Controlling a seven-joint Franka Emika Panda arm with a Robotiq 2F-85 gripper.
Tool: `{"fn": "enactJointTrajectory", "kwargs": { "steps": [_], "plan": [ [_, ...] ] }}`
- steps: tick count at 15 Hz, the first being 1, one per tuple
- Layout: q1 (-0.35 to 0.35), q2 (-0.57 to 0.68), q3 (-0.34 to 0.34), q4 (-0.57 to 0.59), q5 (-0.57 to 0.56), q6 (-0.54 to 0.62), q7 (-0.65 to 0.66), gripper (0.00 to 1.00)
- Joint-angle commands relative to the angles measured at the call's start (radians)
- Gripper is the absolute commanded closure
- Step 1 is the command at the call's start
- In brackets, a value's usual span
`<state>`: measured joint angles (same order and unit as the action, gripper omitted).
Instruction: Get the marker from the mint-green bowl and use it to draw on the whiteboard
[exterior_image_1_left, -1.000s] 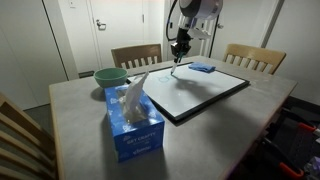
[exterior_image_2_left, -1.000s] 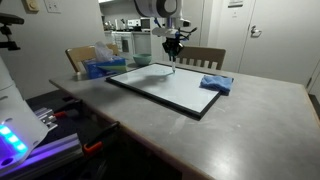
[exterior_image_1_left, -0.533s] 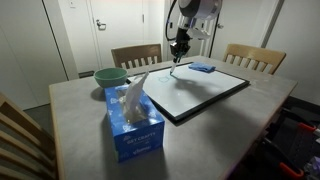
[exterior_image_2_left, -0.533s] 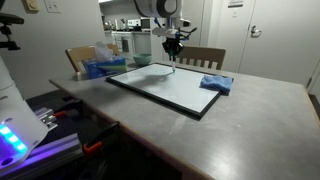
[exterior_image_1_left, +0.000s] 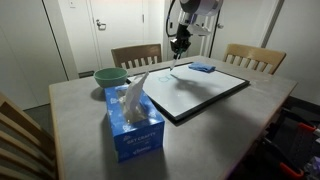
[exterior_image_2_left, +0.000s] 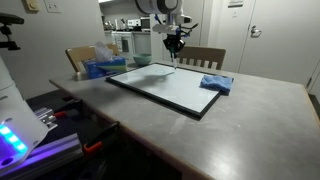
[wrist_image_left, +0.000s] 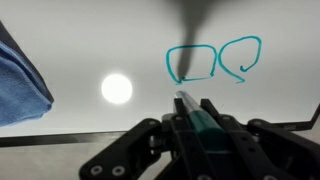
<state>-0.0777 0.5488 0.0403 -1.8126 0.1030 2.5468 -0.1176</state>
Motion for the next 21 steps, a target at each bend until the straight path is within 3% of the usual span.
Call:
{"fn": "enactJointTrajectory", "kwargs": {
  "steps": [1, 7, 13, 21],
  "plan": [
    [-0.018, -0.05, 0.046, 0.009, 0.042, -0.13, -0.038, 0.95],
    [0.013, -0.084, 0.083, 0.037, 0.121, -0.395, -0.044, 0.95],
    [0.06, -0.032, 0.097, 0.057, 0.121, -0.401, -0.069, 0.95],
    [0.073, -0.007, 0.096, 0.04, 0.112, -0.383, -0.07, 0.95]
  ]
}}
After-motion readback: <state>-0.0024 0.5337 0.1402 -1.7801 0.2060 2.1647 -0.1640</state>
